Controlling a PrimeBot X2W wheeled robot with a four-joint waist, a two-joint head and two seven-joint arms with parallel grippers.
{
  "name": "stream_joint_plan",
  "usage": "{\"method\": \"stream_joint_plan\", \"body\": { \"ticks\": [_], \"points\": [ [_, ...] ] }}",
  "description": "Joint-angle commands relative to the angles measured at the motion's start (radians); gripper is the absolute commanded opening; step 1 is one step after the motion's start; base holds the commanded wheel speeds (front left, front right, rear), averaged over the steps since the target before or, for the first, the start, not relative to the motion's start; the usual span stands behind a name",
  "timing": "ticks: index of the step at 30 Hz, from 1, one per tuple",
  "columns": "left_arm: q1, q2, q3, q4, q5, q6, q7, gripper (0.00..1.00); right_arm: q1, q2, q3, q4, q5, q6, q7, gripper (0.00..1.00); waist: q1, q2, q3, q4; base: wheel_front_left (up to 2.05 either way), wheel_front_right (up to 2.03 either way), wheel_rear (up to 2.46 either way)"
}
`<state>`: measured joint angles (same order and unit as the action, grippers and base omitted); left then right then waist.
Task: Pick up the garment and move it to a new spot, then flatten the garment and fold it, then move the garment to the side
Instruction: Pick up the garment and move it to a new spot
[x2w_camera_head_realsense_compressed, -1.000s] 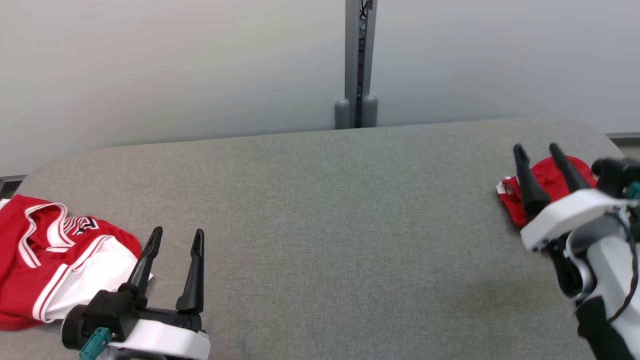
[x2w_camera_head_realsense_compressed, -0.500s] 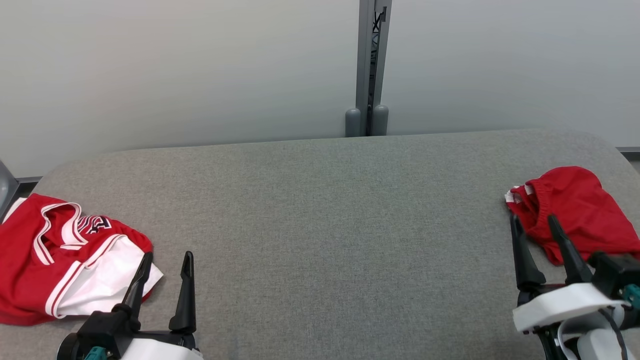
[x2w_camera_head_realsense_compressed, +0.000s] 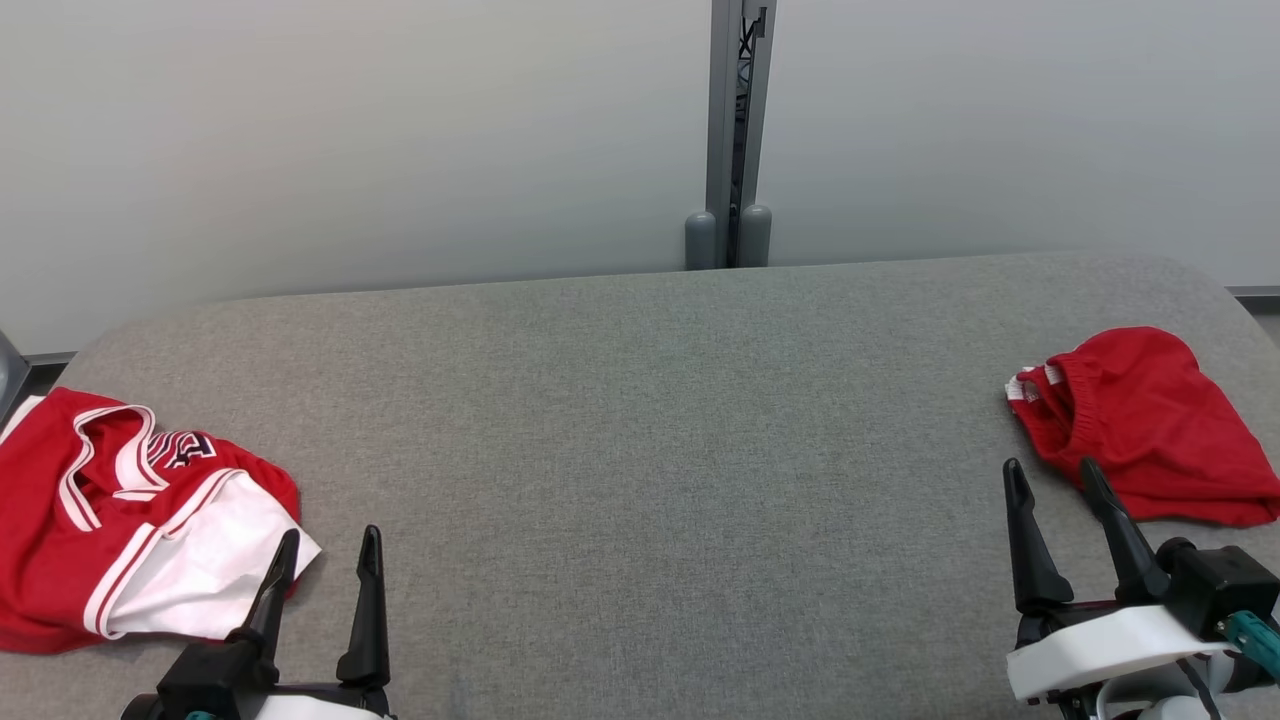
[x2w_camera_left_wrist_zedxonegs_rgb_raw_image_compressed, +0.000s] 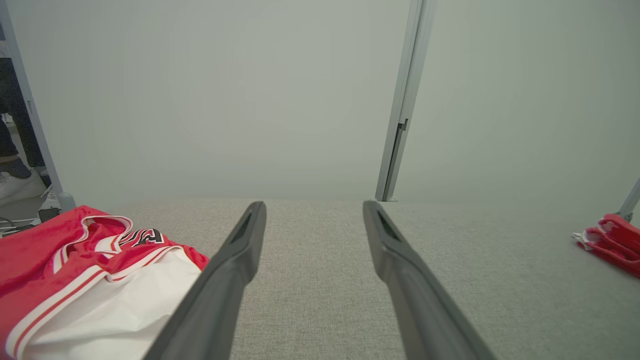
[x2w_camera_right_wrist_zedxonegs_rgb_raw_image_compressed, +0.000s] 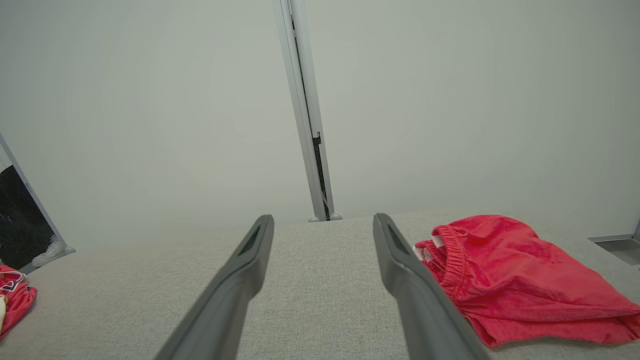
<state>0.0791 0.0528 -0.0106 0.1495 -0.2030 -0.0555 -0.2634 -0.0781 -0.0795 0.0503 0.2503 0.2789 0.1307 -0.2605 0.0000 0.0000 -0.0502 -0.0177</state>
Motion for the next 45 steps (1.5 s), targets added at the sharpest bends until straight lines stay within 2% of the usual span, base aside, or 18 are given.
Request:
{"method": "stream_joint_plan", "body": {
  "ticks": [1, 16, 29, 39, 45],
  "points": [
    [0.002, 0.002, 0.003, 0.003, 0.003, 0.004, -0.002, 1.00, 0.008, -0.003, -0.001, -0.004, -0.010, 0.000, -0.006, 1.00, 0.0000, 0.0000, 0.000, 0.002, 0.00, 0.00, 0.00],
    [-0.017, 0.000, -0.007, 0.025, 0.000, 0.004, -0.002, 1.00, -0.013, 0.001, 0.036, 0.021, -0.016, 0.000, -0.003, 1.00, 0.0000, 0.0000, 0.004, 0.007, 0.00, 0.00, 0.00],
    [-0.049, 0.016, 0.009, 0.067, 0.008, 0.008, -0.002, 1.00, -0.018, 0.007, 0.086, 0.046, 0.009, 0.000, -0.003, 1.00, 0.0000, 0.0000, 0.008, 0.154, 0.00, 0.00, 0.00],
    [-0.052, 0.028, 0.018, 0.091, -0.008, 0.019, 0.003, 1.00, -0.041, 0.013, 0.150, 0.070, 0.038, 0.000, -0.005, 1.00, 0.0000, 0.0000, 0.012, 0.301, 0.00, 0.00, 0.00],
    [-0.052, 0.026, 0.013, 0.095, -0.020, 0.023, 0.004, 1.00, -0.051, 0.008, 0.171, 0.080, 0.044, 0.000, -0.005, 1.00, 0.0000, 0.0000, 0.013, 0.355, 0.00, 0.00, 0.00]
  ]
}}
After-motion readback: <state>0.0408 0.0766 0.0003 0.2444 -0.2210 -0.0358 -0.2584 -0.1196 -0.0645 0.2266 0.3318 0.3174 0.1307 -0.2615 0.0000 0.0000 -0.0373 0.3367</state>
